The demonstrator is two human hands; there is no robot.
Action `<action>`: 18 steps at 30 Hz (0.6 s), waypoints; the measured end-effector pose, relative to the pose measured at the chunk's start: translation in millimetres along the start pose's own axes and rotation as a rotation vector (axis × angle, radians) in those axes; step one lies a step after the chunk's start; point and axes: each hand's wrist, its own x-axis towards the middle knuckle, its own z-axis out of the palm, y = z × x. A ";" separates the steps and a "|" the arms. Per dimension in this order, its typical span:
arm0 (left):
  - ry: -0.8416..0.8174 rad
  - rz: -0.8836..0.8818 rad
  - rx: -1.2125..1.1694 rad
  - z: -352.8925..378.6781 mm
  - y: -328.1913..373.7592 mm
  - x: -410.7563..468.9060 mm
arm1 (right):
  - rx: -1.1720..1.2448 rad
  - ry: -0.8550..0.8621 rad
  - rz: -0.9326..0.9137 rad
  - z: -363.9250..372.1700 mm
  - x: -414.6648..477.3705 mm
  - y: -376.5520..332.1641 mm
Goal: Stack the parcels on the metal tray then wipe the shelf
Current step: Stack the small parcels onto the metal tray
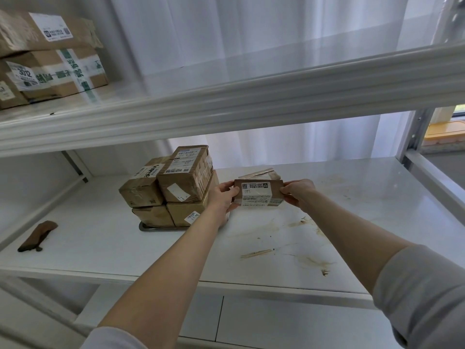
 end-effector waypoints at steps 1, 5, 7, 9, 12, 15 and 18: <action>-0.002 0.001 0.008 0.2 0.0 0.3 | -0.003 0.004 0.004 -0.3 0.0 0.4; 0.001 -0.005 0.011 1.9 -0.9 0.5 | -0.006 -0.034 0.013 -2.9 -1.0 1.2; -0.022 -0.007 0.008 3.7 -1.5 -1.4 | -0.034 -0.070 0.026 -4.8 -2.9 1.2; -0.047 0.000 0.014 4.2 -0.7 -4.9 | -0.065 -0.104 0.055 -5.7 -5.0 0.2; -0.052 0.020 0.028 2.6 0.2 -6.4 | -0.041 -0.107 0.080 -5.0 -7.1 -1.3; -0.053 0.033 0.025 2.2 2.0 -8.1 | 0.003 -0.089 0.081 -4.3 -9.7 -1.7; -0.041 0.032 0.007 3.2 5.1 -11.6 | 0.042 -0.079 0.070 -5.3 -10.8 0.0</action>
